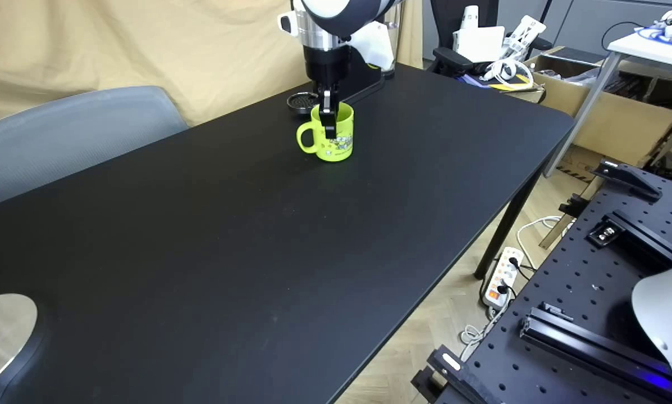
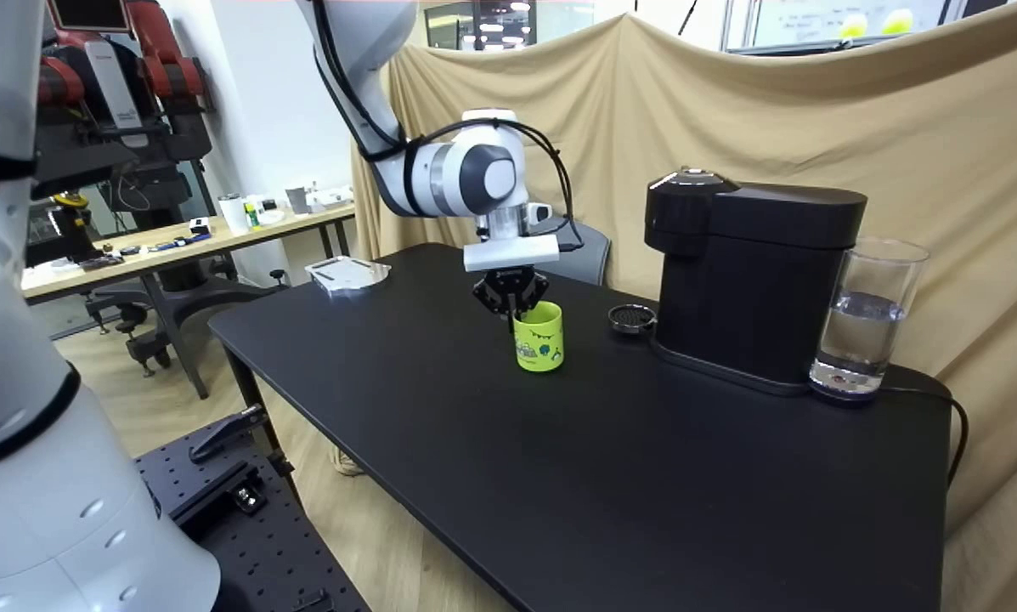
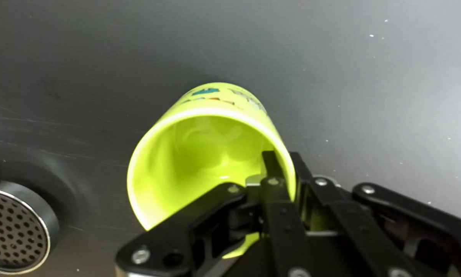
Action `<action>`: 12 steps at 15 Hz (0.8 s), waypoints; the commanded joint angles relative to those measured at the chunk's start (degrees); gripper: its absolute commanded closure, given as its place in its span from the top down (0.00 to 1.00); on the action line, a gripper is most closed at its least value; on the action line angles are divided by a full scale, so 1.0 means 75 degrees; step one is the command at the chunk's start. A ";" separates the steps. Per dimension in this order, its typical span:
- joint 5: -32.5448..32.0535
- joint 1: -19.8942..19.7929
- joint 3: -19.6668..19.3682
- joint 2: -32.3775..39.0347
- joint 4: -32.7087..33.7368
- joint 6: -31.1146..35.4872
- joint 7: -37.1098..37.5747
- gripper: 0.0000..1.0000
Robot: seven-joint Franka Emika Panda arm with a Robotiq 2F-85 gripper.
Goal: Move the mug to the left, then the right, then back to the left
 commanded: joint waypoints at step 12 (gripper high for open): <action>0.0216 0.0434 0.0782 -0.1490 -0.2087 -0.0047 -0.0704 0.02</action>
